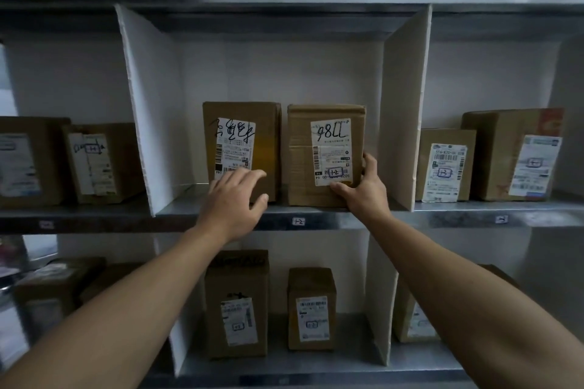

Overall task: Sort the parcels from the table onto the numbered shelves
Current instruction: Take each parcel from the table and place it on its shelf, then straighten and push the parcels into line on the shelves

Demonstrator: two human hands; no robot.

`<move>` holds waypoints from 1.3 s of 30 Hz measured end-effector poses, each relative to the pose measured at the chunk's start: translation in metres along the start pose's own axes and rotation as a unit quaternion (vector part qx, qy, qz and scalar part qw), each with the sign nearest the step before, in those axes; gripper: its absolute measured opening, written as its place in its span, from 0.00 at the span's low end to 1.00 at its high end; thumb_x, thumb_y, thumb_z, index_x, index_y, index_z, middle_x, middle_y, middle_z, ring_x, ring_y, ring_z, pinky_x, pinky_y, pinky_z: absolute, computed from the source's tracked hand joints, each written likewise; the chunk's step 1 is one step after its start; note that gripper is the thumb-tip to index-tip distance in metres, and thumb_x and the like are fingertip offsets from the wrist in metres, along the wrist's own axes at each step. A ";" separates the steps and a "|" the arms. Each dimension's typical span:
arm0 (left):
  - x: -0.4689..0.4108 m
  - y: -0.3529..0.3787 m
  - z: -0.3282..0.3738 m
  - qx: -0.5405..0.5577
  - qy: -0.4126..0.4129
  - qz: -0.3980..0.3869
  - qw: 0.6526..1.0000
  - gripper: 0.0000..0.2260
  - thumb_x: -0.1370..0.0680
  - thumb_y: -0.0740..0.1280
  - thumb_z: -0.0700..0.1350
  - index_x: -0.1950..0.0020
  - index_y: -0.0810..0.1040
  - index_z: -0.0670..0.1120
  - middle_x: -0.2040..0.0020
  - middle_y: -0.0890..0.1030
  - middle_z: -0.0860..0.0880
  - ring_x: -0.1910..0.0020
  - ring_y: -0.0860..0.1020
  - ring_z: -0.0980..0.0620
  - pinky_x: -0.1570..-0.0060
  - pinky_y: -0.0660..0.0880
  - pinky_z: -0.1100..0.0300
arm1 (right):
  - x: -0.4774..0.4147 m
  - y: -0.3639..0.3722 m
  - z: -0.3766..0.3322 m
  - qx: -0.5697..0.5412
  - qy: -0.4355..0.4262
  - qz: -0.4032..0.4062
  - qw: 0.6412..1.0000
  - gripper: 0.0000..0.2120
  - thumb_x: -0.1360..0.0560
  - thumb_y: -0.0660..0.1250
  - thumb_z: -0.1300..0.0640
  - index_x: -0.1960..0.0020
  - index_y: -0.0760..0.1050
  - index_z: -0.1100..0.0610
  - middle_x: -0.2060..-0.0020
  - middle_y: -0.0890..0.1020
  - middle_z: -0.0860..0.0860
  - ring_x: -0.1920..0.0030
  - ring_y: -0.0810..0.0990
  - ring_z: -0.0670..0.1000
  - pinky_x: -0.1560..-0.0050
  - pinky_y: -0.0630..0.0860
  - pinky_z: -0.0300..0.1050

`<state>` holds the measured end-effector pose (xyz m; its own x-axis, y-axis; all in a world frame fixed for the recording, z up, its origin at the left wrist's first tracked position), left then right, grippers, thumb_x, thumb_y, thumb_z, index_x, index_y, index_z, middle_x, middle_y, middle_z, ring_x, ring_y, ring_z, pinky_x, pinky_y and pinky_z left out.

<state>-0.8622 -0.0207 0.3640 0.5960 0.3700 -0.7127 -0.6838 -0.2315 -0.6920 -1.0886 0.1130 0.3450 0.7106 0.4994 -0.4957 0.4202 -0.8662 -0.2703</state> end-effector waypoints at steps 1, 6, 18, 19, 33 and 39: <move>0.000 0.000 -0.001 -0.006 -0.006 -0.002 1.000 0.20 0.21 0.61 0.55 0.29 0.67 0.53 0.34 0.72 0.53 0.33 0.68 0.51 0.34 0.66 0.49 | -0.002 0.001 0.001 0.003 0.002 0.000 1.000 0.41 0.27 0.76 0.55 0.24 0.55 0.45 0.34 0.76 0.50 0.33 0.75 0.54 0.33 0.74 0.60; 0.003 0.008 -0.003 -0.049 -0.028 -0.031 0.998 0.21 0.20 0.60 0.56 0.29 0.66 0.53 0.34 0.72 0.52 0.34 0.67 0.51 0.35 0.65 0.49 | -0.005 0.005 0.002 0.033 0.004 0.015 0.999 0.40 0.26 0.75 0.54 0.22 0.55 0.46 0.33 0.75 0.52 0.32 0.74 0.56 0.33 0.73 0.61; 0.036 0.009 -0.014 -0.085 -0.051 -0.038 0.994 0.21 0.20 0.60 0.55 0.28 0.67 0.52 0.33 0.72 0.51 0.35 0.69 0.49 0.38 0.66 0.50 | 0.021 -0.009 0.002 -0.008 -0.024 0.069 0.997 0.35 0.23 0.72 0.51 0.22 0.57 0.47 0.27 0.66 0.53 0.27 0.66 0.53 0.28 0.66 0.56; 0.041 0.007 -0.018 -0.088 -0.052 -0.037 0.994 0.21 0.21 0.60 0.55 0.29 0.68 0.52 0.34 0.73 0.51 0.36 0.70 0.49 0.39 0.66 0.50 | 0.031 -0.008 0.001 0.002 -0.042 0.074 0.996 0.32 0.22 0.70 0.51 0.23 0.59 0.47 0.27 0.66 0.52 0.27 0.65 0.52 0.28 0.66 0.54; 0.129 -0.075 -0.123 -0.109 -0.121 -0.025 0.986 0.19 0.21 0.62 0.54 0.30 0.69 0.52 0.36 0.74 0.50 0.37 0.70 0.49 0.38 0.67 0.49 | 0.144 0.182 -0.094 0.345 -0.333 -0.148 0.865 0.18 0.19 0.60 0.44 0.37 0.75 0.53 0.41 0.78 0.53 0.39 0.75 0.57 0.42 0.73 0.55; 0.176 -0.143 -0.202 -0.171 -0.176 -0.049 0.968 0.21 0.20 0.60 0.55 0.28 0.67 0.52 0.32 0.71 0.50 0.33 0.68 0.48 0.35 0.66 0.49 | 0.186 0.284 -0.153 0.356 -0.336 -0.235 0.840 0.21 0.19 0.58 0.41 0.29 0.68 0.49 0.33 0.73 0.52 0.33 0.72 0.57 0.35 0.69 0.56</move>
<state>-0.5741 -0.1041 0.3144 0.4285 0.6752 -0.6004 -0.4157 -0.4427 -0.7945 -0.7511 -0.0372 0.3023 -0.0188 0.8738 -0.4859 -0.0496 -0.4862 -0.8724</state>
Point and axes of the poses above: each hand's wrist, its own x-axis away from the middle knuckle, its own y-axis out of the palm, z = x × y, the point moved 9 cm from there along -x, towards the middle knuckle
